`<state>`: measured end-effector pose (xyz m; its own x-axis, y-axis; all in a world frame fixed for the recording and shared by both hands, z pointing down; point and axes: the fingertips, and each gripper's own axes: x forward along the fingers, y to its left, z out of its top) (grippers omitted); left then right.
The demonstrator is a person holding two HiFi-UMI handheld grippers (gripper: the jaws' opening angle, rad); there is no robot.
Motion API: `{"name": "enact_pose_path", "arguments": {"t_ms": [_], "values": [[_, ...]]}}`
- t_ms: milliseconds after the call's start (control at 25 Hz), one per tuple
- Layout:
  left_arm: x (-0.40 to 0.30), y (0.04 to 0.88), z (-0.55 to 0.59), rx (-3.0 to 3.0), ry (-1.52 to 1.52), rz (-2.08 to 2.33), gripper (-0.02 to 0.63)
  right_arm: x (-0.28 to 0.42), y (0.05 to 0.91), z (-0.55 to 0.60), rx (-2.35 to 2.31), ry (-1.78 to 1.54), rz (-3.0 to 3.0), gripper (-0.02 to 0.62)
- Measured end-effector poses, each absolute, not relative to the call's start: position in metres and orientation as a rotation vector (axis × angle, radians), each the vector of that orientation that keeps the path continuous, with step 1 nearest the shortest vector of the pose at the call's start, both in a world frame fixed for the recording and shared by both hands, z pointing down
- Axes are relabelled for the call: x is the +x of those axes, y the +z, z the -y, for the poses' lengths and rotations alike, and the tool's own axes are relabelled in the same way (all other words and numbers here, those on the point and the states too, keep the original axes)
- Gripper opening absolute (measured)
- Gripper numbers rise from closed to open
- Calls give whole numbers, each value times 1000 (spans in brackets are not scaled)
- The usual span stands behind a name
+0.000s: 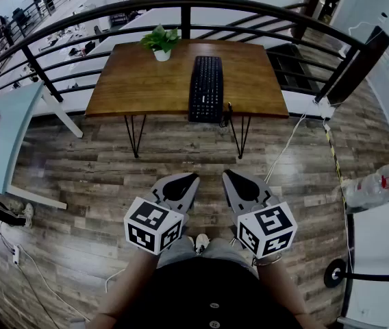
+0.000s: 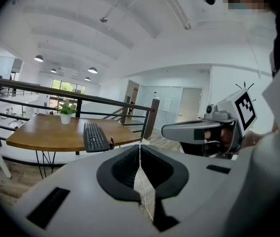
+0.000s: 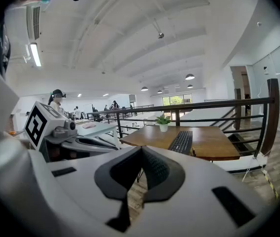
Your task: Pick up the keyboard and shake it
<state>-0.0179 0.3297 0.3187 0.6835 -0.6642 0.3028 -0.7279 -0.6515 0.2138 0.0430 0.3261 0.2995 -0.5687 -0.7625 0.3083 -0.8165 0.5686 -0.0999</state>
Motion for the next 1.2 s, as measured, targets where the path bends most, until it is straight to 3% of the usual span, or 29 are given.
{"name": "enact_pose_path", "arguments": {"t_ms": [1200], "values": [[-6,350,-296,2464,232,1160,21,71,338,-298,1236,474,2636,28]]}}
